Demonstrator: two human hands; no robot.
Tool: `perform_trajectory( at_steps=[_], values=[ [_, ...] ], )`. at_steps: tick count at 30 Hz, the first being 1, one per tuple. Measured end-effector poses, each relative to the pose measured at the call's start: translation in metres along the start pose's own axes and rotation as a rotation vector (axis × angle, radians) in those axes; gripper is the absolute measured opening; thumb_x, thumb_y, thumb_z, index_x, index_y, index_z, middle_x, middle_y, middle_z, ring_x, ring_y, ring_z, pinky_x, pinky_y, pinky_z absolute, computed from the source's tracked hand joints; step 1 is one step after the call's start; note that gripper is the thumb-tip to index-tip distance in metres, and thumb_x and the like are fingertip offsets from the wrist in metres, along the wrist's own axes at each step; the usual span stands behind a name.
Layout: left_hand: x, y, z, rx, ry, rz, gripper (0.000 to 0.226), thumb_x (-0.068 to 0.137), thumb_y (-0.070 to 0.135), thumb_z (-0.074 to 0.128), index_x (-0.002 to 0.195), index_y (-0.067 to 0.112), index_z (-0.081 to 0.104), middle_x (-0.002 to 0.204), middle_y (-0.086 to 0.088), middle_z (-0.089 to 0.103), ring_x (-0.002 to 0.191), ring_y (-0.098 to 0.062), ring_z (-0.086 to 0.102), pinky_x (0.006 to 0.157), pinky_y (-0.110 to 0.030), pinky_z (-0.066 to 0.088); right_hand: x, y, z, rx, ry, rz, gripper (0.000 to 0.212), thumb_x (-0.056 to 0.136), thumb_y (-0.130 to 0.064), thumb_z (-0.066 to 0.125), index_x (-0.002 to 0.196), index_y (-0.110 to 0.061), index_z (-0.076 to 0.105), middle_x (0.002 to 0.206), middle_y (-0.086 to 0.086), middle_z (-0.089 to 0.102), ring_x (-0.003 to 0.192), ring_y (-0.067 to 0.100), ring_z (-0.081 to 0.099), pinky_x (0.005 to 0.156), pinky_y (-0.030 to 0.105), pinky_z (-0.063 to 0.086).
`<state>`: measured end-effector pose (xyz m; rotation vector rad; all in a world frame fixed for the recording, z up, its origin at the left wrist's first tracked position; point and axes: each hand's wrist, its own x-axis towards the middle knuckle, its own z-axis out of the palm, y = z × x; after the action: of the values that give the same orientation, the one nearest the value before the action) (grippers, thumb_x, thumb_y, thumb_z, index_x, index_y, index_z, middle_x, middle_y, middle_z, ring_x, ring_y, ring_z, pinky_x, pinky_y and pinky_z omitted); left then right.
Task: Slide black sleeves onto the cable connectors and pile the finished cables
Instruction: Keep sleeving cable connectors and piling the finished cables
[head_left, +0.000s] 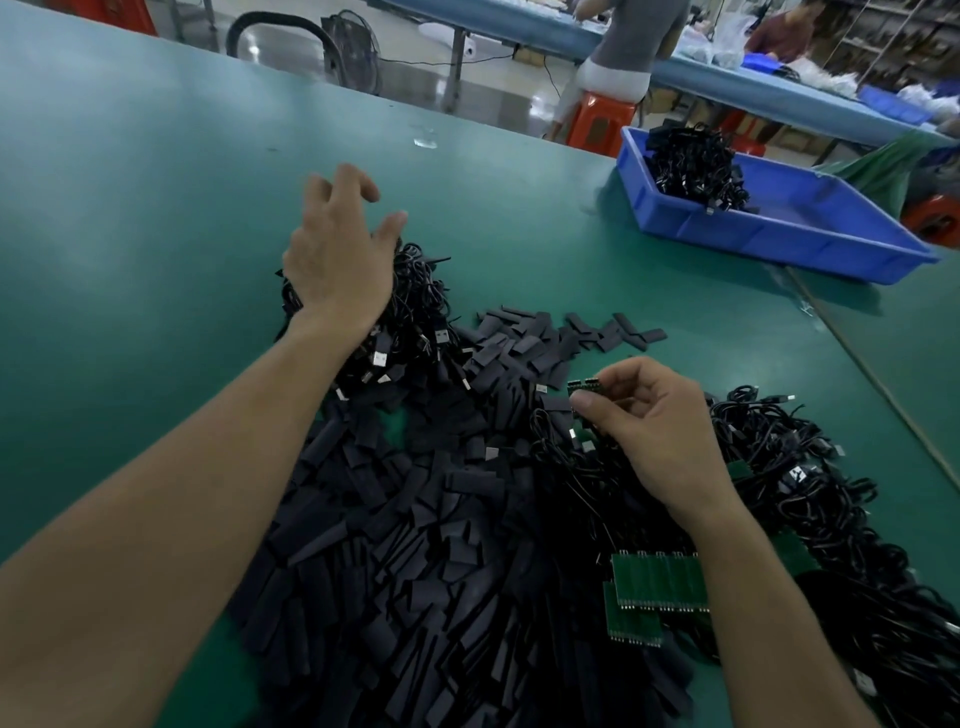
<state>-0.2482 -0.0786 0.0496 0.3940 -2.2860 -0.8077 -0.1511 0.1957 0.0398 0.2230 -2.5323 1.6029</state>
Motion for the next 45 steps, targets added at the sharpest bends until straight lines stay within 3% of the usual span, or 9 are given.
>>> perform_trajectory(
  at_steps=[3, 6, 9, 12, 30, 36, 40, 43, 45],
  values=[
    [-0.029, 0.022, -0.007, -0.133, 0.065, 0.202, 0.023, 0.102, 0.038, 0.054, 0.103, 0.016, 0.060, 0.087, 0.007, 0.054, 0.062, -0.009, 0.047, 0.053, -0.014, 0.026, 0.000, -0.002, 0.002, 0.134, -0.014, 0.032, 0.016, 0.076, -0.012, 0.083, 0.081, -0.015, 0.068, 0.073, -0.004, 0.071, 0.065, 0.007, 0.066, 0.065, 0.016, 0.054],
    [-0.067, 0.042, -0.010, -0.408, -0.371, 0.338, 0.021, 0.096, 0.042, 0.062, 0.086, 0.024, 0.060, 0.072, 0.016, 0.059, 0.055, 0.006, 0.052, 0.051, -0.007, 0.038, 0.000, -0.005, 0.004, 0.319, 0.004, 0.074, 0.019, 0.069, -0.019, 0.082, 0.081, -0.011, 0.071, 0.073, 0.002, 0.071, 0.062, 0.013, 0.067, 0.062, 0.020, 0.056],
    [-0.100, 0.051, -0.004, -0.715, -0.779, 0.203, 0.020, 0.085, 0.036, 0.077, 0.087, 0.023, 0.062, 0.077, 0.010, 0.064, 0.062, 0.000, 0.054, 0.060, -0.015, 0.047, 0.000, -0.007, 0.007, 0.468, 0.006, 0.108, 0.026, 0.056, -0.030, 0.088, 0.076, -0.019, 0.074, 0.073, 0.002, 0.072, 0.065, 0.013, 0.067, 0.065, 0.021, 0.058],
    [-0.121, 0.051, 0.006, -0.968, -0.928, 0.037, 0.024, 0.081, 0.024, 0.081, 0.088, 0.011, 0.061, 0.074, 0.000, 0.058, 0.063, -0.013, 0.048, 0.057, -0.022, 0.041, -0.001, -0.006, 0.007, 0.557, -0.054, 0.142, 0.038, 0.043, -0.044, 0.095, 0.070, -0.026, 0.075, 0.073, -0.002, 0.071, 0.071, 0.010, 0.067, 0.070, 0.020, 0.057],
    [-0.127, 0.062, 0.009, -1.409, -1.213, -0.276, 0.010, 0.071, 0.019, 0.077, 0.064, 0.020, 0.072, 0.065, 0.005, 0.064, 0.057, -0.006, 0.059, 0.058, -0.018, 0.053, -0.004, -0.002, -0.006, 0.860, -0.330, 0.326, 0.038, 0.054, -0.033, 0.097, 0.074, -0.011, 0.074, 0.076, 0.013, 0.073, 0.065, 0.024, 0.072, 0.062, 0.030, 0.060],
    [-0.108, 0.060, -0.008, -1.651, -0.973, -0.385, 0.014, 0.088, 0.022, 0.060, 0.081, 0.013, 0.067, 0.083, -0.005, 0.072, 0.080, -0.019, 0.068, 0.089, -0.041, 0.056, 0.012, -0.001, -0.022, 0.871, 0.075, 0.317, 0.009, 0.083, -0.024, 0.067, 0.078, -0.017, 0.063, 0.070, -0.002, 0.063, 0.061, 0.011, 0.064, 0.058, 0.022, 0.055],
    [-0.089, 0.054, -0.028, -1.571, -0.728, -0.292, 0.009, 0.093, 0.025, 0.059, 0.087, 0.018, 0.059, 0.066, 0.003, 0.063, 0.050, -0.008, 0.055, 0.061, -0.032, 0.060, 0.015, 0.001, -0.037, 0.484, 0.306, 0.193, 0.010, 0.088, -0.022, 0.071, 0.083, -0.019, 0.063, 0.063, -0.011, 0.063, 0.049, 0.005, 0.055, 0.046, 0.017, 0.047],
    [-0.077, 0.047, -0.039, -1.222, -0.639, -0.112, 0.014, 0.100, 0.024, 0.057, 0.089, 0.019, 0.063, 0.059, 0.008, 0.054, 0.040, -0.004, 0.040, 0.044, -0.020, 0.045, 0.013, -0.010, -0.033, -0.096, 0.038, 0.073, 0.018, 0.088, -0.036, 0.072, 0.081, -0.019, 0.070, 0.062, -0.005, 0.069, 0.047, 0.011, 0.060, 0.051, 0.023, 0.050],
    [-0.073, 0.042, -0.042, -0.981, -0.629, -0.048, 0.019, 0.102, 0.025, 0.056, 0.090, 0.020, 0.069, 0.057, 0.008, 0.049, 0.041, -0.006, 0.038, 0.042, -0.020, 0.042, 0.011, -0.017, -0.024, -0.388, -0.237, 0.136, 0.050, 0.084, -0.063, 0.059, 0.077, -0.015, 0.072, 0.064, -0.004, 0.072, 0.051, 0.013, 0.063, 0.059, 0.028, 0.051]
  ],
)
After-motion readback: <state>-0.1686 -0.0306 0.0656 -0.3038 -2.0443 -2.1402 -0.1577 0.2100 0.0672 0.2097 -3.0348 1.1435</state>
